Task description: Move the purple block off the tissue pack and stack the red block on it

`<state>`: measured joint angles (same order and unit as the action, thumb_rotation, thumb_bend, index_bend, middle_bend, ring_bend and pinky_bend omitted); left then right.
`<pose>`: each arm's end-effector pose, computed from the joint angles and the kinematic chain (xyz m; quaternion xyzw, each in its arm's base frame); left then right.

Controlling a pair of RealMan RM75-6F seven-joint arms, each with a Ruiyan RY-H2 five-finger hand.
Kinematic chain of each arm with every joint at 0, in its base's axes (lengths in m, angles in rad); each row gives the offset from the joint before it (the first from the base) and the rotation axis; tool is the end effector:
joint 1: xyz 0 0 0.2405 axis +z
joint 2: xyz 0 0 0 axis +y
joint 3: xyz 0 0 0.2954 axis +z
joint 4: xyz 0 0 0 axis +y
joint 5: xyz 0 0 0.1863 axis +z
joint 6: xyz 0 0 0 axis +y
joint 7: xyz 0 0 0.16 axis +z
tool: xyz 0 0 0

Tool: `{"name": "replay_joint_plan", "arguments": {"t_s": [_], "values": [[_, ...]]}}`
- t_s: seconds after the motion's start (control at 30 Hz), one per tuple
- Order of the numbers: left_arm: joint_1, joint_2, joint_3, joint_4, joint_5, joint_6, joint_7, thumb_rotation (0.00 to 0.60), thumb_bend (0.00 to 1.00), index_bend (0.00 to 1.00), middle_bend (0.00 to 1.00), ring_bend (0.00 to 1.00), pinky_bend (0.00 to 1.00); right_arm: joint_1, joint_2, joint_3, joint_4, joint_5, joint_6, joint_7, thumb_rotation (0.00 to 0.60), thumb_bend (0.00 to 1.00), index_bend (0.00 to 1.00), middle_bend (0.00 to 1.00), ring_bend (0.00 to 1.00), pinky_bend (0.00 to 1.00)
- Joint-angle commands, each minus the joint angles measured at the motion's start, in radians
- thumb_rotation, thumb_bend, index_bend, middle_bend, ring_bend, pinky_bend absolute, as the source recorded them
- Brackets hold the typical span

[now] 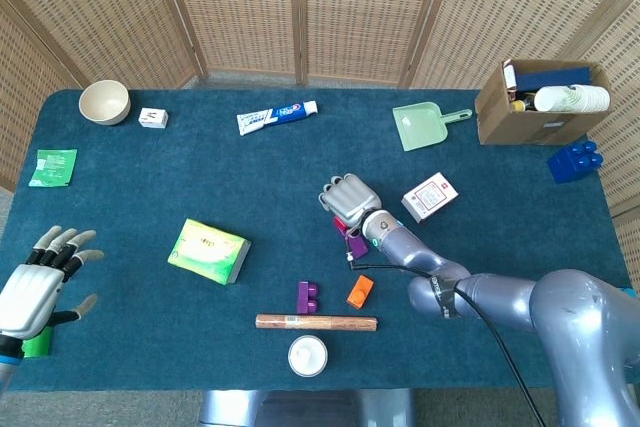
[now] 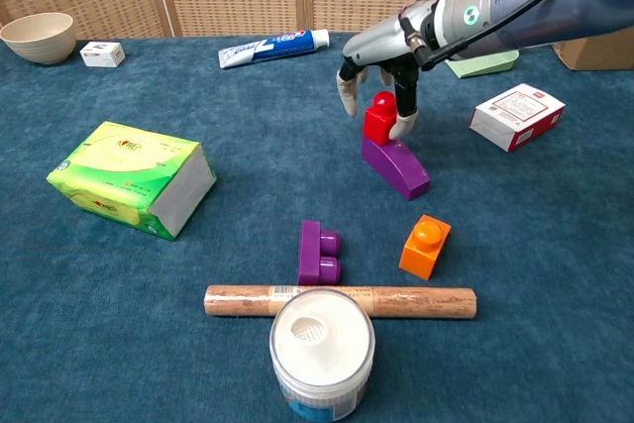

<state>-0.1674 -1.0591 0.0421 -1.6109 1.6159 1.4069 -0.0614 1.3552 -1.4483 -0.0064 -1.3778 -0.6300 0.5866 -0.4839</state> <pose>-0.3212 0.2050 0.1871 -0.6725 -0.3854 -0.3732 0.5098 -0.0494 -0.4605 -0.0053 0.8674 -0.2739 0.2098 0.3584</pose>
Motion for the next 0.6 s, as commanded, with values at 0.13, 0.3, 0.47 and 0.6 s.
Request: {"name": "replay_joint_plan", "arguments": {"t_s": [0.13, 0.3, 0.47, 0.6], "values": [[0.003, 0.01, -0.004, -0.01, 0.006, 0.015, 0.003, 0.6, 0.33, 0.28, 0.15, 0.11, 0.0, -0.016, 0.041, 0.009, -0.047, -0.001, 0.034, 0.017, 0.6, 0.21, 0.32, 0.23, 0.14, 0.29], [0.009, 0.021, -0.003, -0.025, 0.017, 0.032, 0.01, 0.6, 0.33, 0.28, 0.15, 0.11, 0.0, -0.064, 0.108, 0.019, -0.12, -0.03, 0.091, 0.054, 0.6, 0.23, 0.31, 0.22, 0.13, 0.29], [0.02, 0.032, -0.001, -0.041, 0.026, 0.053, 0.01, 0.6, 0.33, 0.28, 0.15, 0.11, 0.0, -0.137, 0.213, 0.029, -0.224, -0.073, 0.16, 0.108, 0.6, 0.24, 0.31, 0.22, 0.12, 0.29], [0.028, 0.041, 0.001, -0.052, 0.035, 0.069, 0.014, 0.6, 0.33, 0.28, 0.15, 0.11, 0.0, -0.214, 0.293, 0.03, -0.307, -0.14, 0.232, 0.153, 0.6, 0.27, 0.31, 0.22, 0.12, 0.29]]}}
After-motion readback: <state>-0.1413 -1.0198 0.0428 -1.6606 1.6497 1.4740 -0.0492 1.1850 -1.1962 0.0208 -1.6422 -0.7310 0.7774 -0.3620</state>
